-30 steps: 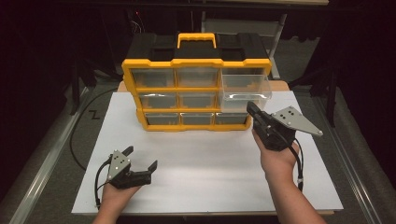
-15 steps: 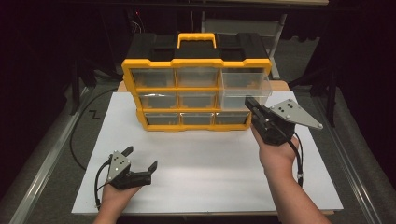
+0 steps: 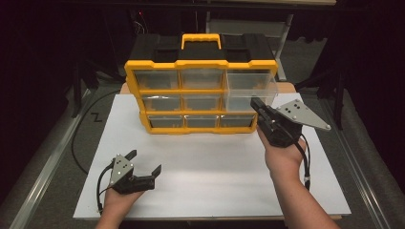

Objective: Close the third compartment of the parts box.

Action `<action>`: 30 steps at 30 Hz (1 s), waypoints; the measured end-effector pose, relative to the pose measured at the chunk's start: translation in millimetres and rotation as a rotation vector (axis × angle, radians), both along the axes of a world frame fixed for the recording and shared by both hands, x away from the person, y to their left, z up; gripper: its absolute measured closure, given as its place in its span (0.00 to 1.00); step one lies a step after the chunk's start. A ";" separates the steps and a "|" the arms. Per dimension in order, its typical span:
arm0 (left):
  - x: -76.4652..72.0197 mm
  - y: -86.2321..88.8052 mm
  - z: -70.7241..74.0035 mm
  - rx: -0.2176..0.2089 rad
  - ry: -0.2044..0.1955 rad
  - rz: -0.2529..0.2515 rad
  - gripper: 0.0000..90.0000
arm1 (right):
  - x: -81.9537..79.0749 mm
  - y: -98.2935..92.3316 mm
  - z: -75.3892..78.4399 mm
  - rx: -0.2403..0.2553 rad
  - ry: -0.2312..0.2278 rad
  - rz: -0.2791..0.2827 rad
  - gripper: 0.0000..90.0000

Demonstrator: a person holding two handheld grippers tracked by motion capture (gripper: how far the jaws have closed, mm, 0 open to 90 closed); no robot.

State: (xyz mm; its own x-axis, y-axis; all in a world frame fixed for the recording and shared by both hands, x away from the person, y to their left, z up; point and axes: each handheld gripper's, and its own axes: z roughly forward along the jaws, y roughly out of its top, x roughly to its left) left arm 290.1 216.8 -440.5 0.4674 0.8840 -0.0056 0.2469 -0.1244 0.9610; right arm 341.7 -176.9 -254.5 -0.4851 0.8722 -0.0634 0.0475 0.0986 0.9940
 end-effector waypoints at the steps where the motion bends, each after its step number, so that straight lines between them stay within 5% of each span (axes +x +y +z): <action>1: 0.0 -0.2 -0.1 0.001 0.000 0.000 0.00 | 0.1 0.1 0.0 0.001 0.000 0.000 1.00; 30: 0.2 1.2 0.6 -0.004 -0.008 -0.002 0.00 | 26.0 2.6 -3.4 -0.012 0.013 -0.045 1.00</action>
State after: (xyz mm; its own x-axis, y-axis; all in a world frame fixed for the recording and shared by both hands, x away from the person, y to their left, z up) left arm 290.3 218.0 -439.9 0.4691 0.8831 -0.0054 0.2386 -0.1208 0.9636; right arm 367.7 -174.3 -257.9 -0.4464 0.8923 -0.0675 0.0651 0.1076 0.9921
